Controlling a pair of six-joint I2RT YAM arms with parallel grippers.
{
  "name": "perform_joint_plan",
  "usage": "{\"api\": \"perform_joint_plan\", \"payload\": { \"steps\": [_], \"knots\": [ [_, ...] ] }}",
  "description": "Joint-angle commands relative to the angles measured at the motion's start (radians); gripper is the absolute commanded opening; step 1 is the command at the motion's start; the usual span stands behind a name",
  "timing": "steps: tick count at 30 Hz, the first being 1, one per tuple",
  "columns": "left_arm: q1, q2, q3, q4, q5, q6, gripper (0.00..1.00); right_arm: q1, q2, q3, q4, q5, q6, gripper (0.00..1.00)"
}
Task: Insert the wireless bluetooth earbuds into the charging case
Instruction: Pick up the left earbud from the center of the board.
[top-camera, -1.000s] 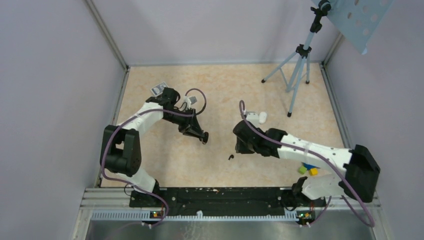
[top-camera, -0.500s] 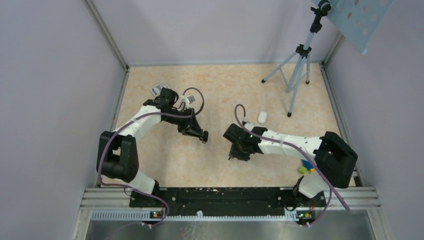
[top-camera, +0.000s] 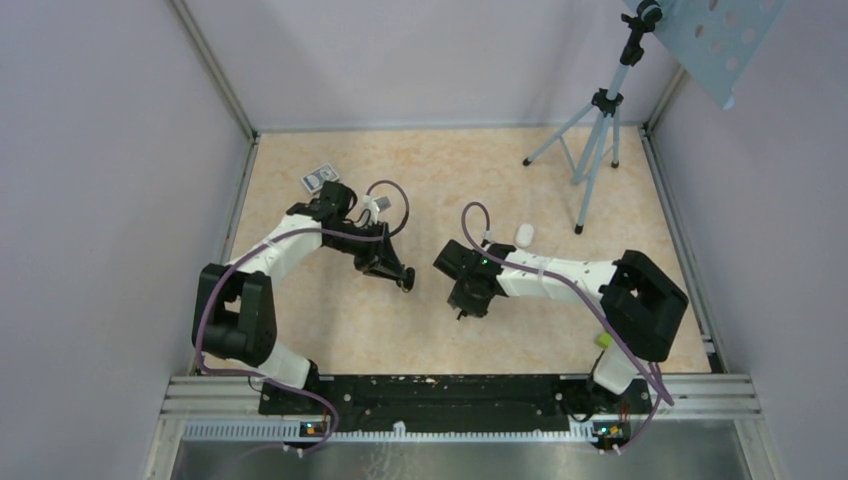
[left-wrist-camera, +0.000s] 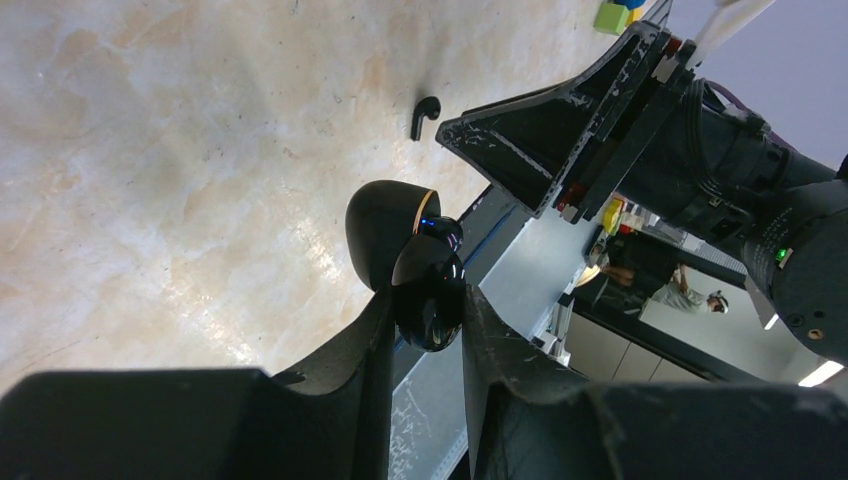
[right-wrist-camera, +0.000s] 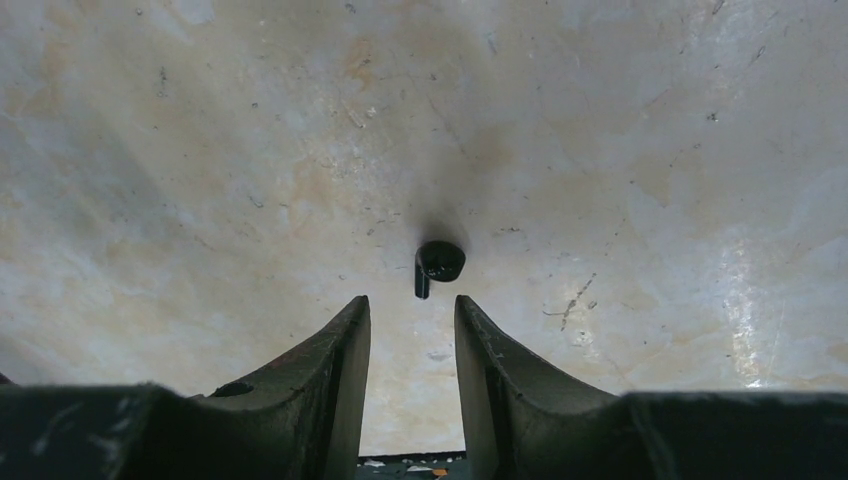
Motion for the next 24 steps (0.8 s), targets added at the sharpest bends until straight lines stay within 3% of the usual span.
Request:
{"api": "perform_joint_plan", "payload": {
  "steps": [1,24],
  "knots": [
    [0.000,-0.020,-0.011,-0.005,-0.008,0.031,0.00,-0.014,0.025,0.037,-0.038,0.021,0.032,0.36],
    [0.000,0.020,0.004,-0.013,-0.032,0.051,0.00,-0.025,0.133,0.080,-0.042,-0.001,-0.007,0.27]
  ]
}}
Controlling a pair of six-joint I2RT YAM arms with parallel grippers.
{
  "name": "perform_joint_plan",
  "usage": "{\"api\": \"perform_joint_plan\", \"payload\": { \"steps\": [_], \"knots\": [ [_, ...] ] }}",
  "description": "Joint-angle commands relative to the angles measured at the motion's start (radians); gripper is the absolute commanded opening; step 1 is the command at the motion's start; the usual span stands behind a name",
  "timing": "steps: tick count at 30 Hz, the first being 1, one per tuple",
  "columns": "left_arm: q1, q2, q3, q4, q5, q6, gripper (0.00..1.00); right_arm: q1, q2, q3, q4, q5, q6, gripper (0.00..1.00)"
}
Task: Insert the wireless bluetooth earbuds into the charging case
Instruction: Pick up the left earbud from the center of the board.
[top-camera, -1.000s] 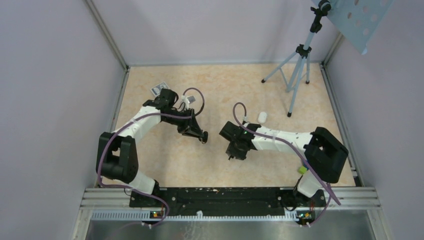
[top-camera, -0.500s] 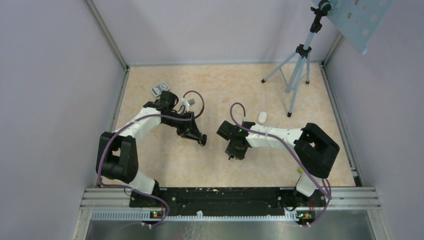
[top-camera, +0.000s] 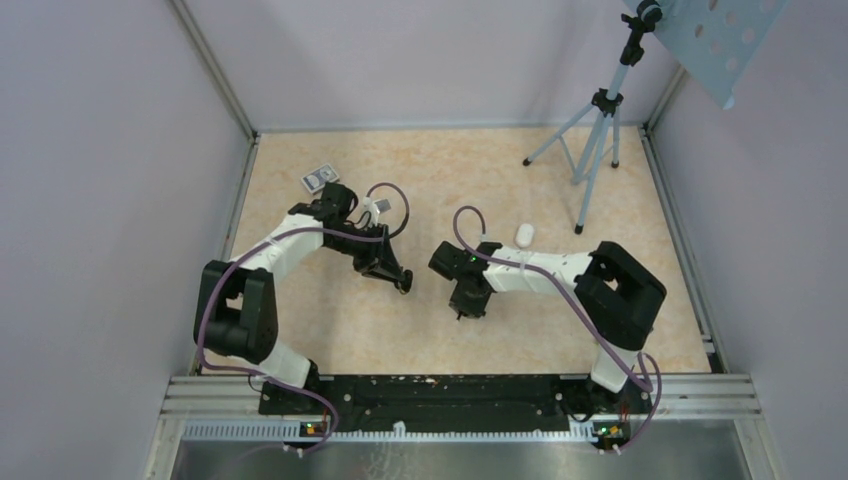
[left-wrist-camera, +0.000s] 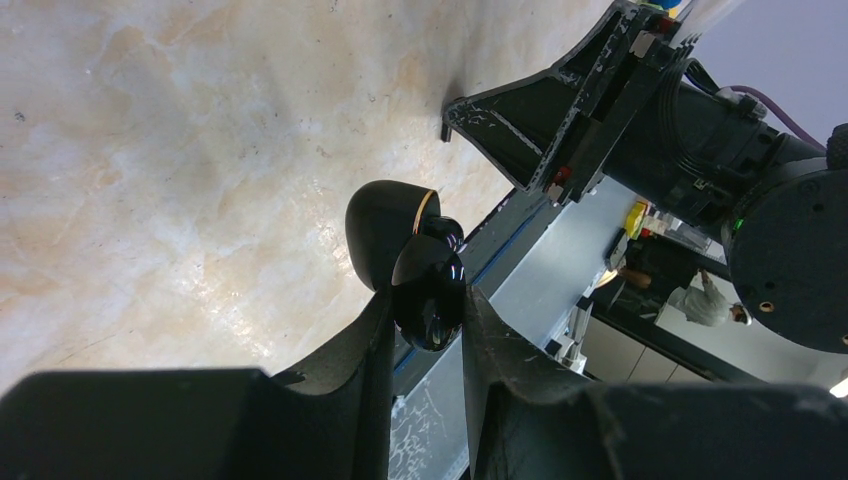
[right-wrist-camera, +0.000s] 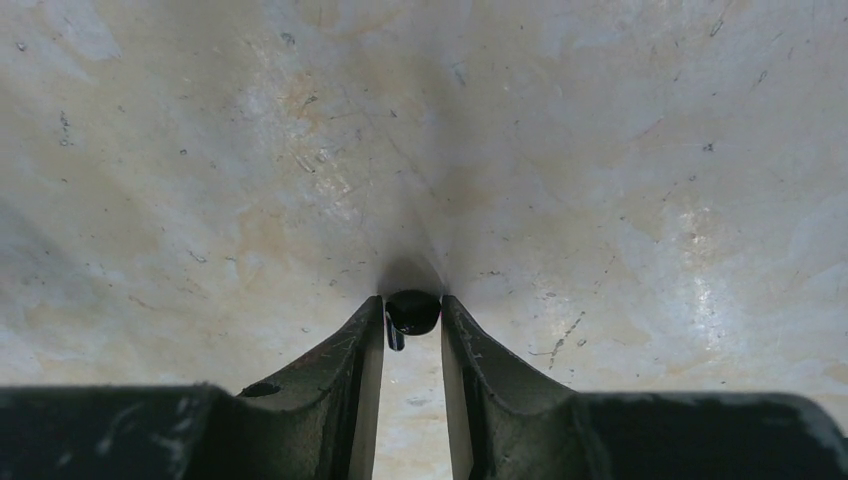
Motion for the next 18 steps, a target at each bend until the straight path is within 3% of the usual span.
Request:
{"api": "perform_joint_plan", "payload": {
  "steps": [1,12,18],
  "knots": [
    [0.000,0.003,0.014,-0.005,0.010,0.020,0.00,-0.009,0.022,0.049,-0.014,0.003,-0.010,0.26],
    [0.000,0.008,0.014,-0.005,0.013,0.022,0.00,-0.009,0.031,0.049,-0.002,-0.010,-0.036,0.24],
    [0.000,0.009,0.016,-0.006,0.013,0.020,0.00,-0.009,0.001,0.044,0.013,0.000,-0.062,0.15]
  ]
}}
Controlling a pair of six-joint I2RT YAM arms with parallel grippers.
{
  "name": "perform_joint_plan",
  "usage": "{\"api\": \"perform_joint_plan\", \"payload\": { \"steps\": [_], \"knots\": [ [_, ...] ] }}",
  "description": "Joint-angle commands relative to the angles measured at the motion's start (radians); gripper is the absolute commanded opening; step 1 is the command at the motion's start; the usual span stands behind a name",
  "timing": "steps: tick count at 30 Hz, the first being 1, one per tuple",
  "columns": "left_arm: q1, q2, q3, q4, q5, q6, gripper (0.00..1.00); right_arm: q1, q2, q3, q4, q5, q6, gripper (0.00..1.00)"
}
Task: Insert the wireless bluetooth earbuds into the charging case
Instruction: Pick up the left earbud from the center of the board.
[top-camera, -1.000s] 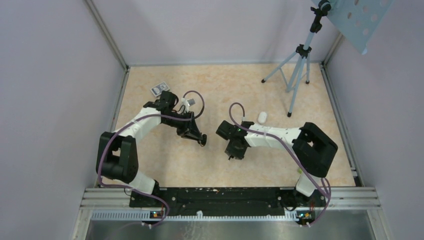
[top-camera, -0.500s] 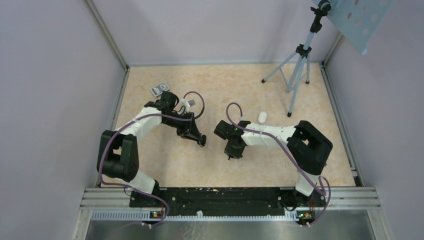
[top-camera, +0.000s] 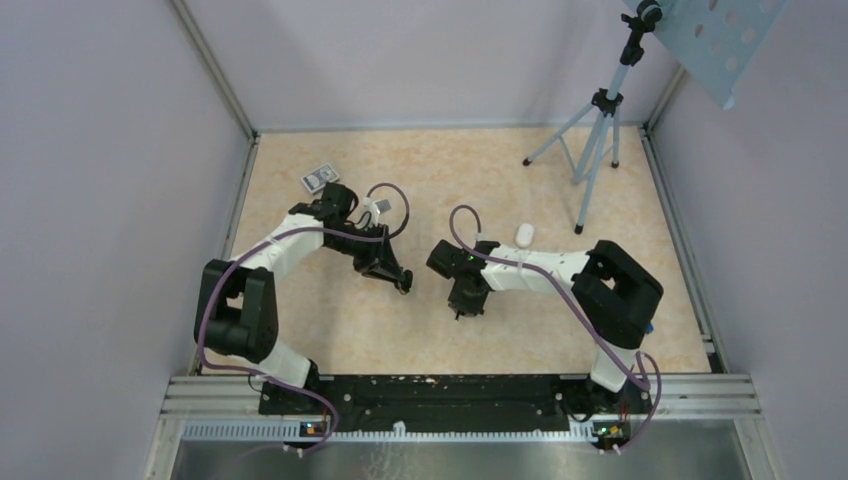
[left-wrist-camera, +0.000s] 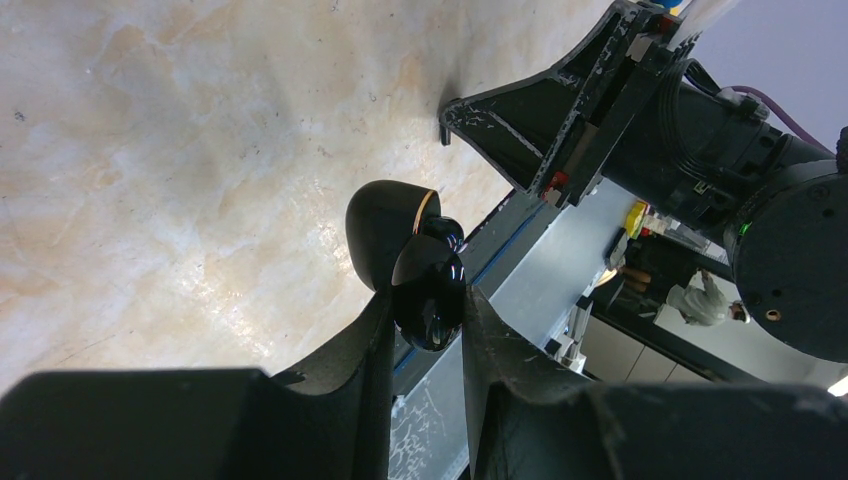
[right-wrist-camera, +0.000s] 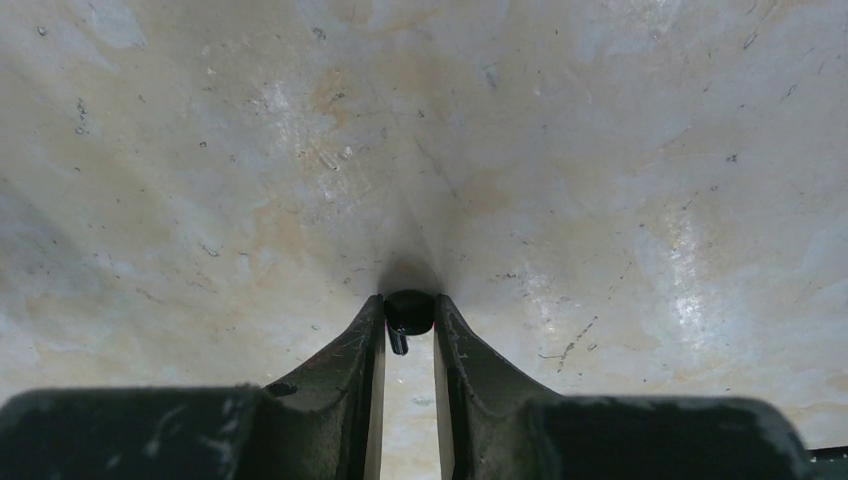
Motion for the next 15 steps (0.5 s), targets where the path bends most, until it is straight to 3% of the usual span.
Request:
{"api": "perform_joint_plan", "payload": {
  "steps": [1,10,15],
  "knots": [
    [0.000,0.006,0.016,-0.007,0.015,0.018,0.00,-0.009,-0.028,0.020,0.014,0.014,-0.033,0.14],
    [-0.005,0.018,0.020,-0.015,0.057,0.010,0.00,-0.010,-0.226,-0.099,0.223,0.073,-0.249,0.09],
    [-0.016,0.027,0.023,0.016,0.151,-0.028,0.00,-0.010,-0.370,-0.194,0.394,0.094,-0.435,0.10]
  ]
}}
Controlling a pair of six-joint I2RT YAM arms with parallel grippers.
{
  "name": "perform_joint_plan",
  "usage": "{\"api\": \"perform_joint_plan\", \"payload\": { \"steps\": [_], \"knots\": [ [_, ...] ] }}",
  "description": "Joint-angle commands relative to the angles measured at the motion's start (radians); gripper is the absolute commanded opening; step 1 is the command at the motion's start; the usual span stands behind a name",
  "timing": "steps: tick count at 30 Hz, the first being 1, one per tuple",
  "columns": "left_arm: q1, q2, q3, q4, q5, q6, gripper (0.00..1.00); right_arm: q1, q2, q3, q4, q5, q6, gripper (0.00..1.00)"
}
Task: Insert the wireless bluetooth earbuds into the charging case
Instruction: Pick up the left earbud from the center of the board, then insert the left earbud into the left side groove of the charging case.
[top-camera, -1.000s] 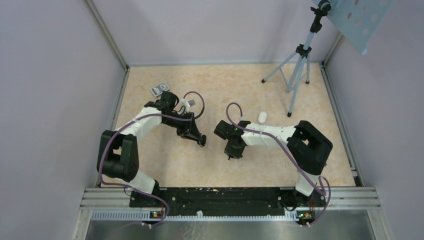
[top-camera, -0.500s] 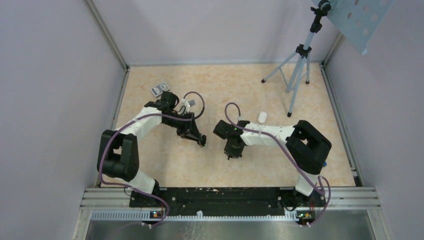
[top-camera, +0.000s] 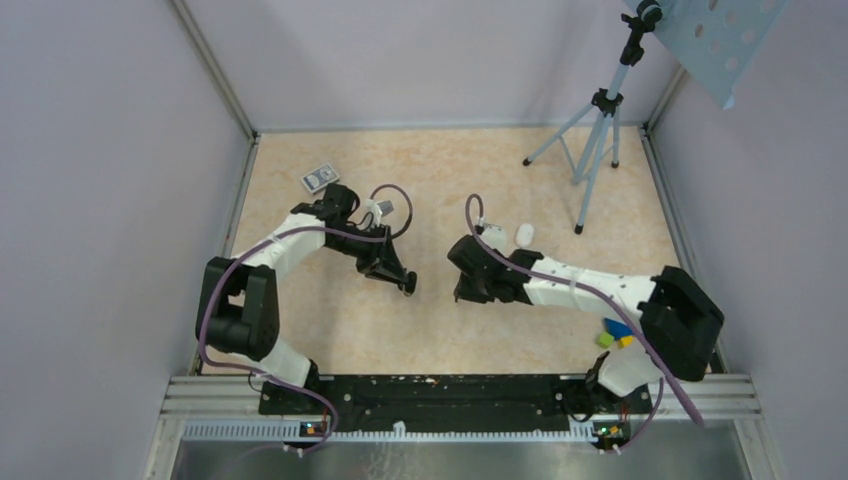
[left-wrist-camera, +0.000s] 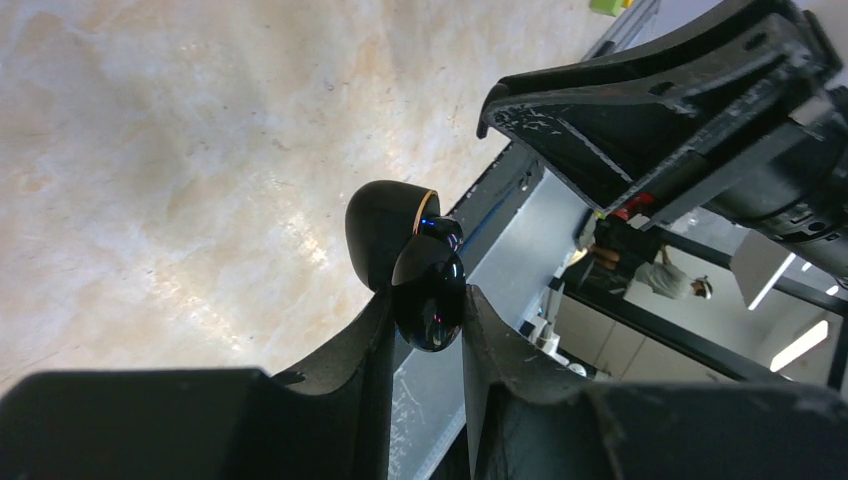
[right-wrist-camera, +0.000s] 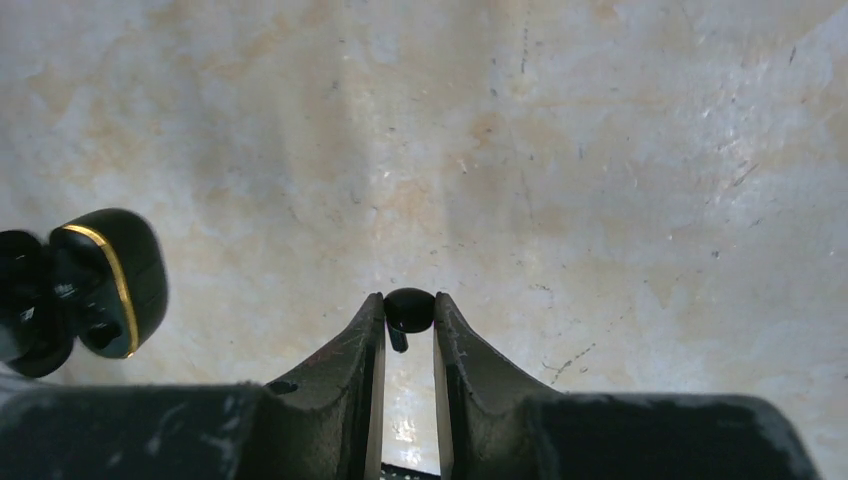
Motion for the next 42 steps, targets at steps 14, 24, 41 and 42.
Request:
{"api": "perform_joint_plan", "payload": {
  "steps": [14,24,41,42],
  "knots": [
    [-0.043,0.038,0.081,0.061,0.257,-0.140,0.00,-0.009,-0.416,-0.125,0.517,-0.057,-0.661,0.08],
    [-0.063,0.020,0.119,0.129,0.335,-0.261,0.00,-0.010,-0.460,-0.169,0.701,-0.174,-0.755,0.06],
    [-0.077,-0.029,0.161,0.184,0.383,-0.367,0.00,-0.009,-0.532,-0.357,1.042,-0.310,-0.777,0.05],
    [-0.076,-0.032,0.156,0.193,0.391,-0.387,0.00,-0.009,-0.534,-0.359,1.042,-0.310,-0.779,0.05]
  ]
}}
